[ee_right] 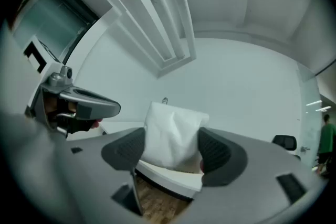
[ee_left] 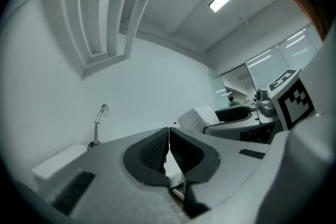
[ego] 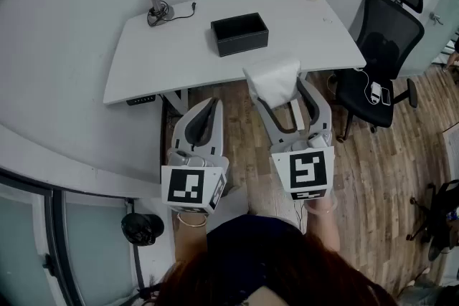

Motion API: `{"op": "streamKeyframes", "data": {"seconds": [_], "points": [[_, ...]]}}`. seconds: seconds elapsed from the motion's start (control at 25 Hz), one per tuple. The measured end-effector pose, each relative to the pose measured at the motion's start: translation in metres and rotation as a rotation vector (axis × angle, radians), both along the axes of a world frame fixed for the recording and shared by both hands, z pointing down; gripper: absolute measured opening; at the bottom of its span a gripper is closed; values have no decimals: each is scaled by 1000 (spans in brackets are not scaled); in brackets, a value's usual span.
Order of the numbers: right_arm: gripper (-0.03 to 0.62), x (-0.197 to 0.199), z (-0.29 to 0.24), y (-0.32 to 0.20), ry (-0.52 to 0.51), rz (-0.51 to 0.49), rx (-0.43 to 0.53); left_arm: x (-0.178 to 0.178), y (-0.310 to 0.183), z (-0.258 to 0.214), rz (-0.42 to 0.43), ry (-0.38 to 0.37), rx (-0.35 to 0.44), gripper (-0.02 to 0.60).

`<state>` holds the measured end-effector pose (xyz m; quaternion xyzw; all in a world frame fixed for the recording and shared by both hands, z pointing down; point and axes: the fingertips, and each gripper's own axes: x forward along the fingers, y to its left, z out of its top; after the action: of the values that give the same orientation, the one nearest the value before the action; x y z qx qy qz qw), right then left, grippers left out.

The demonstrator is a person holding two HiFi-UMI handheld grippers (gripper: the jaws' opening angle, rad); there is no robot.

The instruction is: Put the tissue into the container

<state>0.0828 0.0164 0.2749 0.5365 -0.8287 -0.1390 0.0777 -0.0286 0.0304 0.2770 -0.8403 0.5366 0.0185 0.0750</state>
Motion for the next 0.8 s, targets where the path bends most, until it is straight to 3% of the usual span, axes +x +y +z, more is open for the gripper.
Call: {"op": "streamKeyframes", "data": {"seconds": [0.8], "points": [[334, -48, 10, -52, 58, 32, -20, -46, -52, 10, 43, 31, -25, 28]]}}
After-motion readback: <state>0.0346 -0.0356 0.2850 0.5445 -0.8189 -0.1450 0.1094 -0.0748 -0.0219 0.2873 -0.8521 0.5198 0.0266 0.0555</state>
